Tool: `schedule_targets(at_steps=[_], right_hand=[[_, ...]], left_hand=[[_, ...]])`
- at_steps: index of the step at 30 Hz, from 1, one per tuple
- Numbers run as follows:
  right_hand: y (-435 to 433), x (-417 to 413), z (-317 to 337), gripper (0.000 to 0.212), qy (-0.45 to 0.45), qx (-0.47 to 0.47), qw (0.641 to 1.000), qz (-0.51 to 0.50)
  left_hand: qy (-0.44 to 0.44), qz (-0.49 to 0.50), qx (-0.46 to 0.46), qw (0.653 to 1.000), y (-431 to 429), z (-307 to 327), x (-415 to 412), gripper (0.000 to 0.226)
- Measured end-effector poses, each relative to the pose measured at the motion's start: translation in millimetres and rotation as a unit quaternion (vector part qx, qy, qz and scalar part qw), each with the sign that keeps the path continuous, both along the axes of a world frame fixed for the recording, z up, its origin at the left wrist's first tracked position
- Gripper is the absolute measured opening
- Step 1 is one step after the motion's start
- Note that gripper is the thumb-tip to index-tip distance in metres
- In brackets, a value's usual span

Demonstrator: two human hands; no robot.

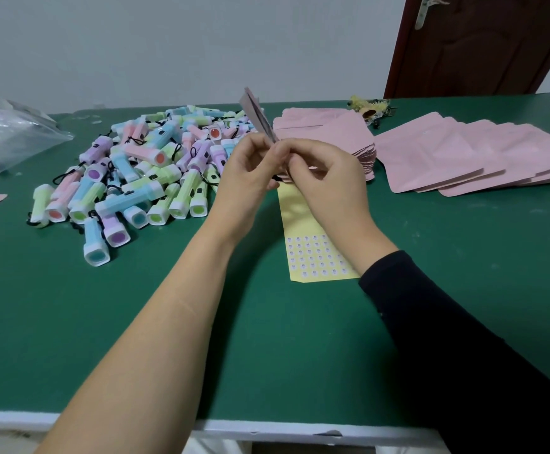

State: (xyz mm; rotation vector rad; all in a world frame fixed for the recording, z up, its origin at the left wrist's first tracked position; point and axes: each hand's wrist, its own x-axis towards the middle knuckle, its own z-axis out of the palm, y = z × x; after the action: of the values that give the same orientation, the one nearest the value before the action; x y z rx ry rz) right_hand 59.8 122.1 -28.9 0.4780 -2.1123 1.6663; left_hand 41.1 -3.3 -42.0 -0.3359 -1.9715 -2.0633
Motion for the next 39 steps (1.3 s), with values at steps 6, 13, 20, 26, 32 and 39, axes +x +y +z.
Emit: schedule_targets(at_steps=[6, 13, 20, 26, 32, 39], right_hand=[[-1, -1, -3, 0.012, 0.035, 0.098, 0.992, -0.070], [-1, -1, 0, 0.005, 0.015, 0.029, 0.996, -0.087], [-5, 3, 1, 0.009, 0.060, 0.072, 0.991, -0.094], [-3, 0, -1, 0.010, 0.019, 0.052, 0.995, -0.084], [0, -6, -6, 0.027, 0.042, 0.158, 0.984, -0.070], [2, -9, -10, 0.023, 0.024, 0.158, 0.982, -0.102]], left_hand=[[-0.011, -0.006, -0.008, 1.000, -1, -1, 1, 0.018], [0.023, 0.056, -0.049, 0.997, 6, 6, 5, 0.011], [0.048, 0.061, -0.068, 0.995, 14, 13, 13, 0.019], [0.075, 0.092, -0.188, 0.975, 9, 12, 11, 0.017], [0.160, 0.121, -0.372, 0.906, 2, 9, 4, 0.019], [0.210, 0.182, -0.391, 0.878, 7, 8, 6, 0.013]])
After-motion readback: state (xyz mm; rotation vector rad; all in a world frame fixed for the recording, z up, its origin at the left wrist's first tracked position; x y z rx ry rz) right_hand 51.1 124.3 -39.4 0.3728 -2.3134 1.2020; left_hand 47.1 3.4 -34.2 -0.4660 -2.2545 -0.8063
